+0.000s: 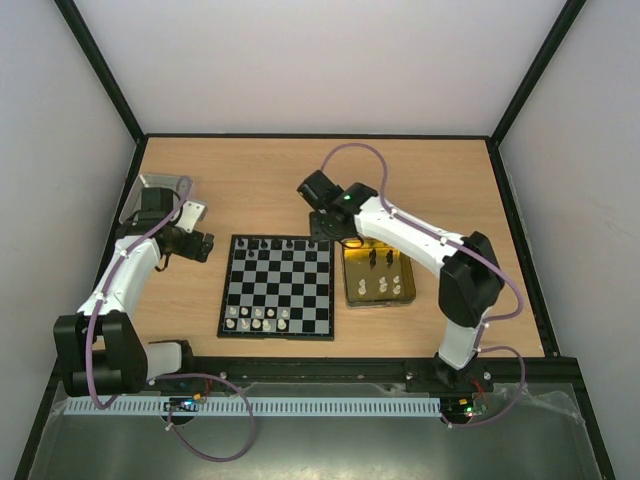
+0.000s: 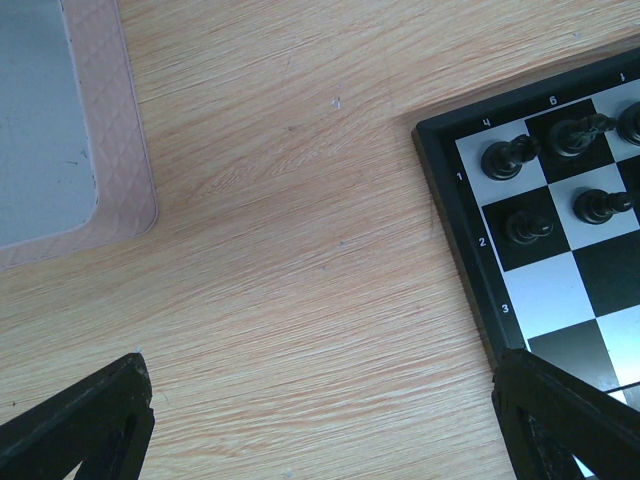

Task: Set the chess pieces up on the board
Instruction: Place the chess piece on the chessboard.

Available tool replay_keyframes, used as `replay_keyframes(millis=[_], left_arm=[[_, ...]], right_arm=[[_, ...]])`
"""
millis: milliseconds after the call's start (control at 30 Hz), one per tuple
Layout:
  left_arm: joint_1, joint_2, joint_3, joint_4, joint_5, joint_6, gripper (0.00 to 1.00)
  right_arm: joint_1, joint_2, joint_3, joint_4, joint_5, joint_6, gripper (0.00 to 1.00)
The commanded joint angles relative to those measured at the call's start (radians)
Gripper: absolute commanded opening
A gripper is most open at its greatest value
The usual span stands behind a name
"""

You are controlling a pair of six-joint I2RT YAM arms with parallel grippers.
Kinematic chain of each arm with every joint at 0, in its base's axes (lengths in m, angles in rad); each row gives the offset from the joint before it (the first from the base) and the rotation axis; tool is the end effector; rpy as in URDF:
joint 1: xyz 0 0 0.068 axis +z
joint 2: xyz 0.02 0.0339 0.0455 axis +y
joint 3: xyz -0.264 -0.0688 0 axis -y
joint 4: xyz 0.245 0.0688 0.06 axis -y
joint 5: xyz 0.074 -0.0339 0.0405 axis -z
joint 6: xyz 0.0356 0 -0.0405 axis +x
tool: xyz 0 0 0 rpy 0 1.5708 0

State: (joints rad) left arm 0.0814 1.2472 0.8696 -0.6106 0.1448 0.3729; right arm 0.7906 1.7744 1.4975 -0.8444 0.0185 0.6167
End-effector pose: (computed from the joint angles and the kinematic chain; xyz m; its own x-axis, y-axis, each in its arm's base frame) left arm 0.2456 0.0149 0.2380 -0.7756 0.2984 -0.5563 0.3020 0.9492 0.0882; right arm 0.2629 0.2647 0.2641 -0.9246 -0.1122 -0.3641 -0.2087 0.9486 0.2377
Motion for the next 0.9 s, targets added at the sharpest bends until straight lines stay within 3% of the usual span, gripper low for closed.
replay_keyframes(millis=[0, 467, 867], left_arm=[[-0.005, -0.020, -0.016, 0.006, -0.011, -0.003, 0.93], [-0.005, -0.015, -0.022, 0.017, -0.009, -0.007, 0.93], [-0.005, -0.018, -0.040, 0.033, 0.005, -0.011, 0.93]], right_arm=[[0.065, 0.107, 0.137, -0.095, 0.028, 0.014, 0.04], [0.175, 0.351, 0.443, -0.152, 0.009, 0.015, 0.04], [0.202, 0.435, 0.522, -0.166, -0.015, 0.050, 0.03]])
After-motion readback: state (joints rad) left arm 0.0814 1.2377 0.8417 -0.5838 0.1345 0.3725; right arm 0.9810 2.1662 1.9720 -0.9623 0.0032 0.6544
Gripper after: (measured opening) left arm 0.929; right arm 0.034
